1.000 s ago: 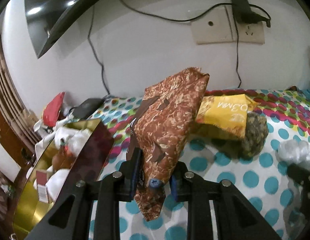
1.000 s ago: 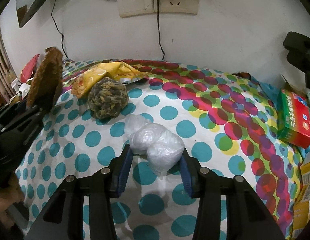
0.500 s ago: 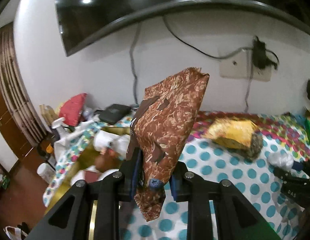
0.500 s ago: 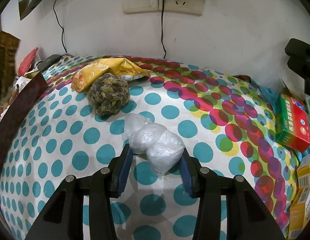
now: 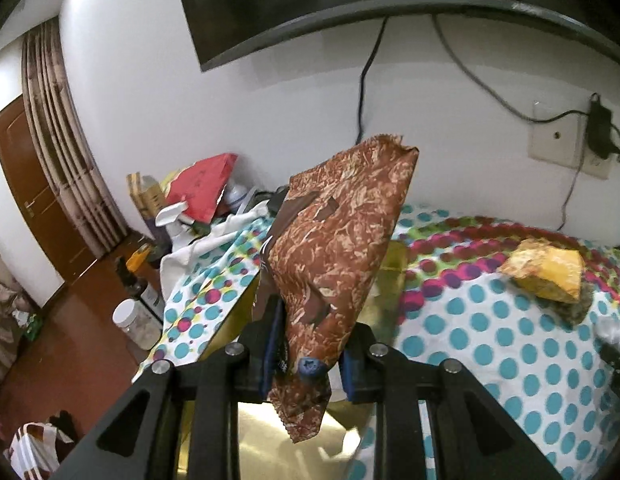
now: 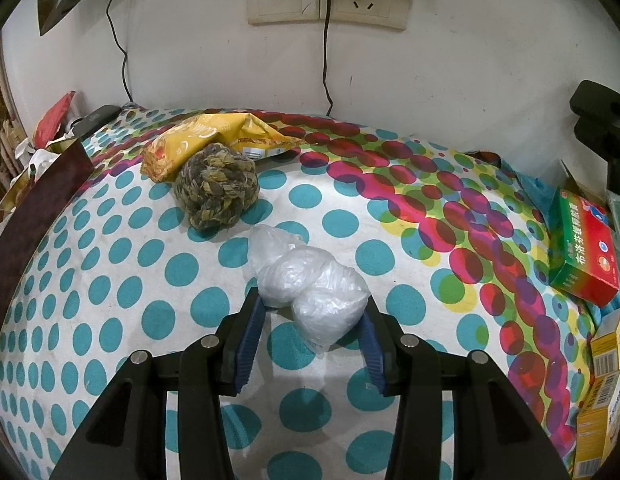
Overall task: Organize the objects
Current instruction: 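Carry the brown bag over the gold tray with the left tool, then lower the brown bag into the tray and open the left tool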
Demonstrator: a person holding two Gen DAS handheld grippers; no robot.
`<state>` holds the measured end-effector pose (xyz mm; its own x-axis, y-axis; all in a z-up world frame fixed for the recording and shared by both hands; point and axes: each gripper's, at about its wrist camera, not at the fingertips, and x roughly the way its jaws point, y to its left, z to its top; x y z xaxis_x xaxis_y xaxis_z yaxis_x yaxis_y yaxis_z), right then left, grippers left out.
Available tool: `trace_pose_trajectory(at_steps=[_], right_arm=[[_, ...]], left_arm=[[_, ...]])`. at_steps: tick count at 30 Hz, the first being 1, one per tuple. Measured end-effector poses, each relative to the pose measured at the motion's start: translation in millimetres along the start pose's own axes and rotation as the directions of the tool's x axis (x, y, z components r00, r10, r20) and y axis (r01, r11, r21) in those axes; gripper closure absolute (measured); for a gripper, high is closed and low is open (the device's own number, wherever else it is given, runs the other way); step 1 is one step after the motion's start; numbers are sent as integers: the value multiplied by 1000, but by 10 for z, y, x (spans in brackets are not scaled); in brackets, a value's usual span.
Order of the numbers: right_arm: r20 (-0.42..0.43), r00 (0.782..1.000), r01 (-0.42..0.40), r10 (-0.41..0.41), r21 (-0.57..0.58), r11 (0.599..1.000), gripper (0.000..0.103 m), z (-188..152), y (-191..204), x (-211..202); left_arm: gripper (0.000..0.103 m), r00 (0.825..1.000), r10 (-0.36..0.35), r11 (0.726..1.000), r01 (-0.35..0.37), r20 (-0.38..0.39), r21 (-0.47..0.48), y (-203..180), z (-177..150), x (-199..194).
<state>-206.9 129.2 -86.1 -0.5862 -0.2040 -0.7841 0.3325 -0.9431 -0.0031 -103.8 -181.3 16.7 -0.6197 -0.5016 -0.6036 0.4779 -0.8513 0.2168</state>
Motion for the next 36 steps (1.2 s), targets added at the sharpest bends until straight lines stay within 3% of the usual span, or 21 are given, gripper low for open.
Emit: trace_pose_trajectory(at_steps=[9,21,25,36], right_arm=[[-4,1000,17,-17,-15,1000,60,-8,26,15],[-3,1000,27,-27,-22,999,60,4,43,10],[-3,1000,28,-28,-24,999,59,7,43,9],[-2,999,33,-33,-29,999,59,4,41,16]], left_arm=[[78,997,21,1000,-23,-77,-22,162,-74,282],[75,994,-2,1000,1,-108,-11,167,-133,413],[64,992,-43,998,38,-119,-40,206,-153,409],[58,982,-166,984,159,-88,-77,360,-221,211]])
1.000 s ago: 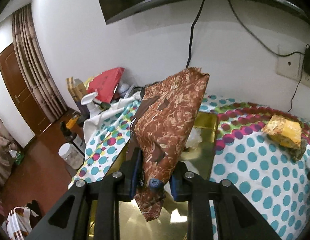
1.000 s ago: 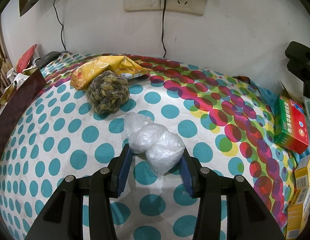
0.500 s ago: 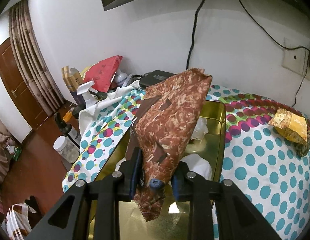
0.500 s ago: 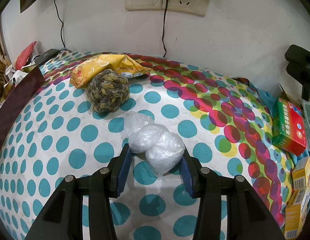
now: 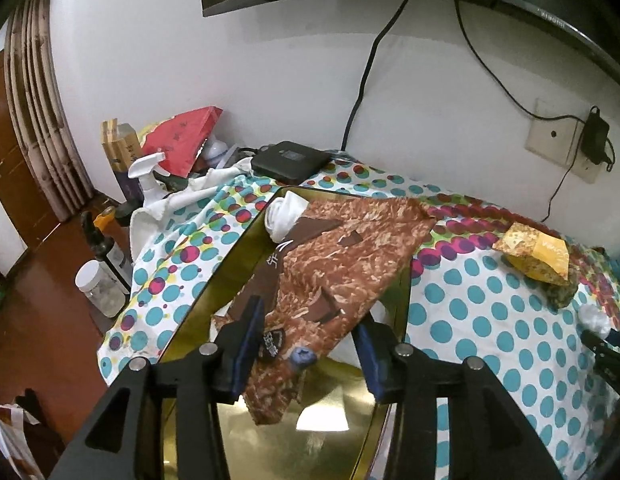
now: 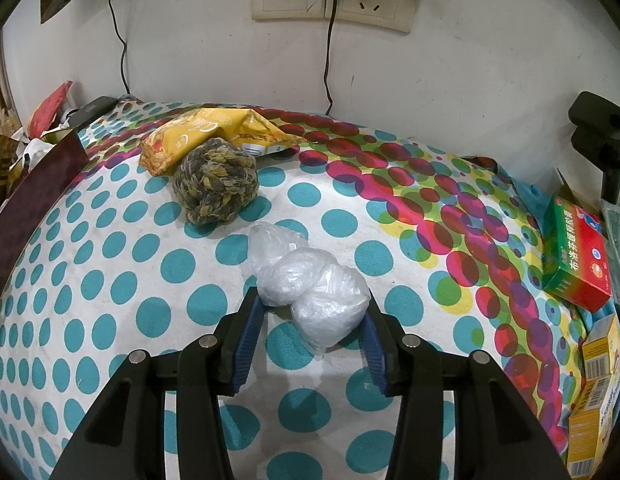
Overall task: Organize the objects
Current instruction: 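Lower the brown bag into the tray and open the left tool, then lift the clear plastic bag with the right tool and carry it toward the tray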
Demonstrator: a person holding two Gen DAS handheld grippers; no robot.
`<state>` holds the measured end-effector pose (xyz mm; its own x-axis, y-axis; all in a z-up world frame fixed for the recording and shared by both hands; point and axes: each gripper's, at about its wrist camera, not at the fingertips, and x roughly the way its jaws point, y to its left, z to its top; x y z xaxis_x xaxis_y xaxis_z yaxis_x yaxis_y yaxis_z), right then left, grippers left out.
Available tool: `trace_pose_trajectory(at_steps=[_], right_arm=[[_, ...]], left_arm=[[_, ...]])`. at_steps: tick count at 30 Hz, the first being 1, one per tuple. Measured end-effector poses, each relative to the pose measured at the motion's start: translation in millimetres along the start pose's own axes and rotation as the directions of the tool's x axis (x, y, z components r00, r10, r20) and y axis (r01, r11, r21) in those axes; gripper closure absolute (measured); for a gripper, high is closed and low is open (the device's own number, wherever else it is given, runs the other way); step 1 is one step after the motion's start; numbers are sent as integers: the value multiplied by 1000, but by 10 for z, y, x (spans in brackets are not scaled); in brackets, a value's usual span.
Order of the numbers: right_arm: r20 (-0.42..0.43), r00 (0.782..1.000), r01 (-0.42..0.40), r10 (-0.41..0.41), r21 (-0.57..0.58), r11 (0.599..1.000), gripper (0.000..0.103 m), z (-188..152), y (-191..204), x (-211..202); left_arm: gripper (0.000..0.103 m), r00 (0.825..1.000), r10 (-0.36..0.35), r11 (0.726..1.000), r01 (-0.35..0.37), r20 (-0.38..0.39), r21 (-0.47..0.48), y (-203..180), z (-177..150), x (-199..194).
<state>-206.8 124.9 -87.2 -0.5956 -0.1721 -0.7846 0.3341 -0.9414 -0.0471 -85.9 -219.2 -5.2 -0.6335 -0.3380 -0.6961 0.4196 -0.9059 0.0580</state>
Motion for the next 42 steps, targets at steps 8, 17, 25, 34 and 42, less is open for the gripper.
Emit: trace_pose_trajectory(at_steps=[8,17,25,34,42], right_arm=[[6,1000,-3,3,3,1000,59,-5,-15,-5],[71,997,6,-7,9,1000,60,-6,-21,-139],[100,994,31,-31,7,1000,60,-7,-10,-194],[169,984,-53,62,-56,997,60,79,443,-574],[196,921,-287,336,-242,927,60,195,1663,-1137]], left_arm=[[53,988,-149,989,148,-37,-22,-10,-81,-136],[49,955,-296,954,294,-11,-60,-58,-17,-402],[48,985,-170,981,171,12,-89,339,-33,-548],[48,997,-70,986,71,16,-151,951,-209,-696],[48,997,-71,976,75,28,-205,1202,-267,-745]])
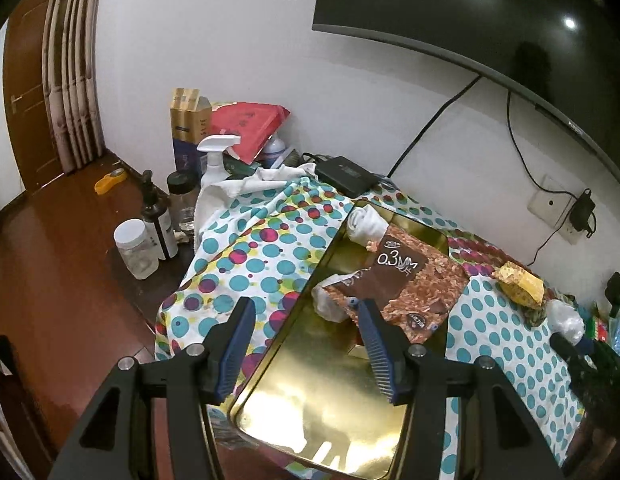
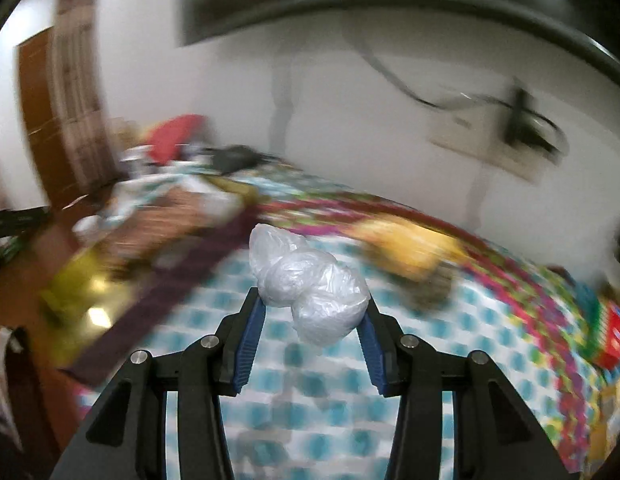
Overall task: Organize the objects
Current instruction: 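Lift the clear plastic bag with the right tool and carry it toward the tray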
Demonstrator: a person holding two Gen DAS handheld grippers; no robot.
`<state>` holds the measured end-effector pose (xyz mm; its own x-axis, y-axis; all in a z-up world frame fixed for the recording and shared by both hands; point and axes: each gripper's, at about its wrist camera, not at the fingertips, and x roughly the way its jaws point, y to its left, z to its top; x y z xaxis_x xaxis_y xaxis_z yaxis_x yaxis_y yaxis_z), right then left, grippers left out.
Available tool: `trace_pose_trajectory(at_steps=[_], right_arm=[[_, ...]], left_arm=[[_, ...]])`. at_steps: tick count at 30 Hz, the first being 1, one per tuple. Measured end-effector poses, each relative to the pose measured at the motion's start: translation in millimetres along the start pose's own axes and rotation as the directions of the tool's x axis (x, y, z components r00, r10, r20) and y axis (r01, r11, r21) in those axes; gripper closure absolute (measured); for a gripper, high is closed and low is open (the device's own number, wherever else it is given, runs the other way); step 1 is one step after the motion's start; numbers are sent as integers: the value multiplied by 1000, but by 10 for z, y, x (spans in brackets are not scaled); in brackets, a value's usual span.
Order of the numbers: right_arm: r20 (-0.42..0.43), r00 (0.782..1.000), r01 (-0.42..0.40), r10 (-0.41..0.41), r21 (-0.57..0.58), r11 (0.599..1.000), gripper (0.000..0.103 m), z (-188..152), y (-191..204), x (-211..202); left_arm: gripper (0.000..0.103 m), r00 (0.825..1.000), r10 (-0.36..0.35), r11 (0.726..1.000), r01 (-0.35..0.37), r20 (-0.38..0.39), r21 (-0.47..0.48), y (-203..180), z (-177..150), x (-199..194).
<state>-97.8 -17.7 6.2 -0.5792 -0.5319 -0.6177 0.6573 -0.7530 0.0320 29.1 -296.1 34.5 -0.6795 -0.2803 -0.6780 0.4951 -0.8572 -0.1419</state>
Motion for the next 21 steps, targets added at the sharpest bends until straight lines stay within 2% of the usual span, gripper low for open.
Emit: trace_pose_trajectory(at_steps=[4,8,14,21], right_arm=[[-27,992,-127,125,-102,987,60,84,736,68],[-75,978,-205,195,-167,964,60,80,1280,194],[-176,965,-227,193,-204,952,60,40,1688,501],[-249,956,-205,157,-178,963,59,64,1842,787]], left_arm=[[48,1000,-3,1000,3,-5,-17,111,-23,-4],[48,1000,-4,1000,4,-2,-22,229,-33,-38],[48,1000,6,1000,-6,1,-30,394,-36,-71],[48,999,46,999,-46,-11,-8,494,-80,-56]])
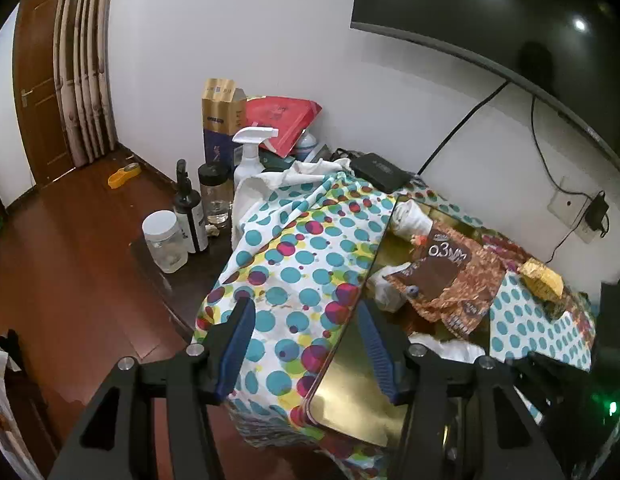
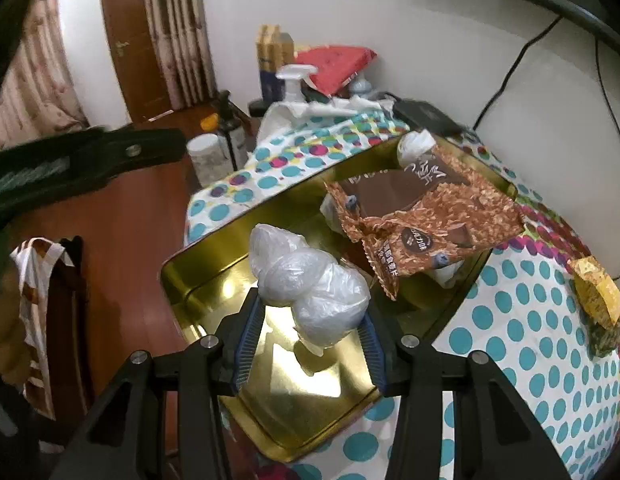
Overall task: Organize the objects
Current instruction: 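Lift the clear plastic bag with the right tool and carry it toward the tray, then release the plastic bag in the tray and move the right tool to the woven ball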
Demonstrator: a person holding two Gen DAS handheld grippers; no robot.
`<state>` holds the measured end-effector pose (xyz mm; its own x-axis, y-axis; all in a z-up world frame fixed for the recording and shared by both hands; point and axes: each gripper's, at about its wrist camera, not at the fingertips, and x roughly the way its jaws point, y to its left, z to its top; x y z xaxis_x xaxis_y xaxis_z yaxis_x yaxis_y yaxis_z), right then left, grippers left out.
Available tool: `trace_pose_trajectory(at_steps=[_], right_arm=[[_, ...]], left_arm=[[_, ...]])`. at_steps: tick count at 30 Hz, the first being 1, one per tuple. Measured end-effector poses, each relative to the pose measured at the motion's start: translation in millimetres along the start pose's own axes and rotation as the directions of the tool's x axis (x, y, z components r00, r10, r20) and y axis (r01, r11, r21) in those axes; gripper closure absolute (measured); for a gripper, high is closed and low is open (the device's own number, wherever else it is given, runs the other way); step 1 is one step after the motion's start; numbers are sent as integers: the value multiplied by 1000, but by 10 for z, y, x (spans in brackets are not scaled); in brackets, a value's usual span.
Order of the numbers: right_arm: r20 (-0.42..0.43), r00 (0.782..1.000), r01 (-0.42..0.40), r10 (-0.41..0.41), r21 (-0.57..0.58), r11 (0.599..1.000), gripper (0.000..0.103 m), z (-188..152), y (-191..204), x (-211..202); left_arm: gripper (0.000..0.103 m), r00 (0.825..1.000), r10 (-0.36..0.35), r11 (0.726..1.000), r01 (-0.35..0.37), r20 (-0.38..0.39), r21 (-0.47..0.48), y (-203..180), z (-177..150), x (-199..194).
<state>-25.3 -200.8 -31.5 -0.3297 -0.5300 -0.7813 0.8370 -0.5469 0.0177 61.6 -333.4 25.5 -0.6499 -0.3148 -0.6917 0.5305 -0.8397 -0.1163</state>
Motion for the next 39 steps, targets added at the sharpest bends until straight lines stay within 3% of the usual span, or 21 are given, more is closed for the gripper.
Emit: trace_pose_trajectory(at_steps=[11,14,17,22,27,34,39], right_arm=[[-47,999,19,-19,8,1000,54,63,-3,145],[-19,1000,10,-9,15,1000,50,51,-11,64],[21,1000,-5,4,22,1000,33,21,-47,-70],[121,993,-15,7,64,998,32,-124,-281,-455],[161,976,120,-143,143,982,27,-387,-832,-764],[83,913,355,-400,323,877,27,-872,-1981,-982],[1,901,401,-435,386,831,27,-1091,-2564,-862]], left_arm=[[48,999,0,1000,1,-36,17,-14,-52,67],[48,999,2,1000,-2,-39,15,-30,-61,70],[48,999,3,1000,-2,-43,16,-69,-62,67],[48,999,-18,999,19,-37,30,-212,-74,54],[48,998,-53,995,56,-38,87,-492,-91,58],[48,988,-145,968,154,-59,198,-1065,-183,56],[42,966,-229,929,253,-117,271,-1562,-318,121]])
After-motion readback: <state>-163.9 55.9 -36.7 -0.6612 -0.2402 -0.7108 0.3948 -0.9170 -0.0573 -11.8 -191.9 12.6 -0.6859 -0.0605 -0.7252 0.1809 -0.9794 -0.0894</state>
